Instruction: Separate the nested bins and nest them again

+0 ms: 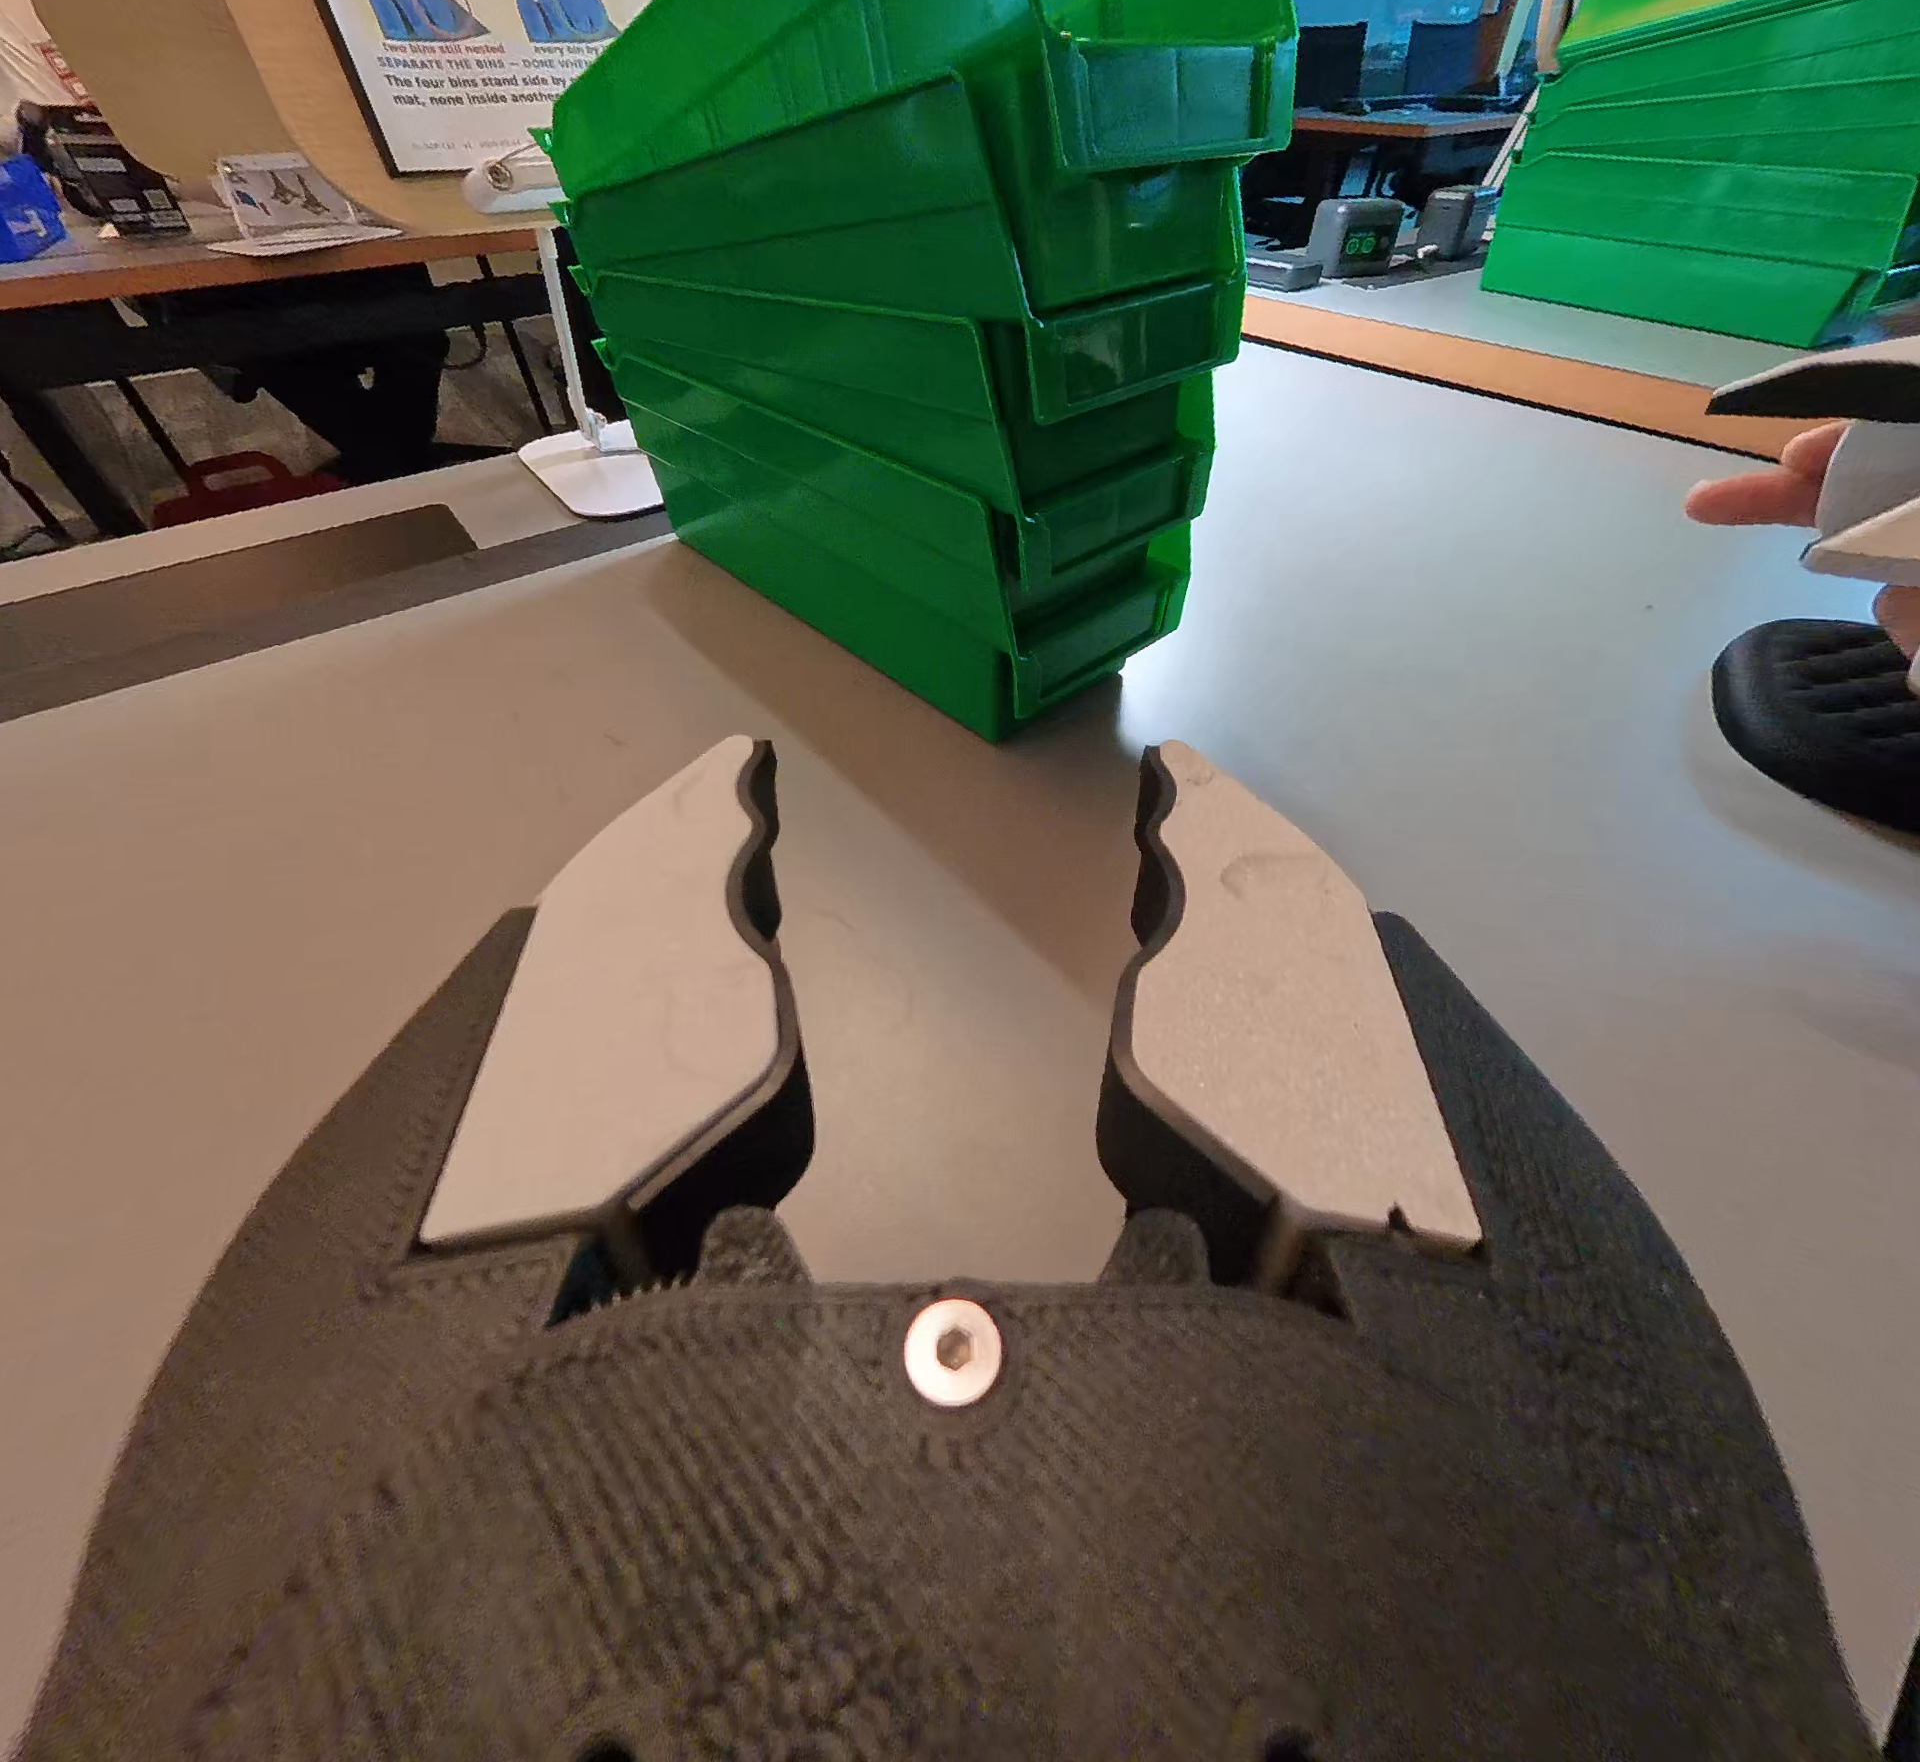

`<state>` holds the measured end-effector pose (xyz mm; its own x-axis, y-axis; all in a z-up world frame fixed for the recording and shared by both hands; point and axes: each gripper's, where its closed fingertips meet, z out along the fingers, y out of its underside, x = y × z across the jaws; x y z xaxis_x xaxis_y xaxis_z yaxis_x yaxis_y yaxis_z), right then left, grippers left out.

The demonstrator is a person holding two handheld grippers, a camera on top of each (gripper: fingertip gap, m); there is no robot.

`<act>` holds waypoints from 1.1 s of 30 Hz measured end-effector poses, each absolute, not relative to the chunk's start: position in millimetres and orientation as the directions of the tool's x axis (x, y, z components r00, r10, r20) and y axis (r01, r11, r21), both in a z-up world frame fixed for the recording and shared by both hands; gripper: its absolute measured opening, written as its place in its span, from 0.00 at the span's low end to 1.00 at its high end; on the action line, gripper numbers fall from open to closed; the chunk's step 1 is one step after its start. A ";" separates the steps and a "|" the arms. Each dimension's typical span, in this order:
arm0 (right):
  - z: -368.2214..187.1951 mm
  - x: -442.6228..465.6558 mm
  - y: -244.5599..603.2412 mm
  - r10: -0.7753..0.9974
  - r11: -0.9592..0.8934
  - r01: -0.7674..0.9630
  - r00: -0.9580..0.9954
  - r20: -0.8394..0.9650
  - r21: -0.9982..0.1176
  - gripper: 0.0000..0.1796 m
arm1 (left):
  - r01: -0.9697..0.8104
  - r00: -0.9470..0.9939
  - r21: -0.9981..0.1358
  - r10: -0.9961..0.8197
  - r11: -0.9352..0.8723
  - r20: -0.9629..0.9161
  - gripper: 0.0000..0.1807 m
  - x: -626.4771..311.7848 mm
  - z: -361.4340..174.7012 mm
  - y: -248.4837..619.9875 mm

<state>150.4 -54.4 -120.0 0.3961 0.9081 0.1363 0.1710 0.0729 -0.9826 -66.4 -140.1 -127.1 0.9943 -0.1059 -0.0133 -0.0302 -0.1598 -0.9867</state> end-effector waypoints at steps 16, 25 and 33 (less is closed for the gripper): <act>-37.4 47.8 -28.3 0.617 0.709 0.485 -0.076 0.784 -0.511 0.32 | 0.016 0.991 -0.986 -0.132 -0.166 0.038 0.36 -69.5 -123.5 -141.2; -55.6 -17.7 5.1 0.428 0.806 0.581 -0.436 0.792 -0.116 0.32 | -0.011 0.988 -0.984 -0.155 -0.178 0.017 0.36 -63.9 -129.5 -141.8; -61.0 -22.1 11.8 0.532 0.755 0.648 -0.517 0.671 -0.099 0.18 | -0.003 0.985 -0.983 -0.171 -0.182 0.028 0.36 -63.0 -131.8 -143.2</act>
<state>-22.1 11.8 -61.0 -0.5171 0.5317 0.6708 0.6476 0.7554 -0.0995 -63.0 -143.2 -131.8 0.9849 -0.1710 0.0283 -0.0034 -0.1822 -0.9833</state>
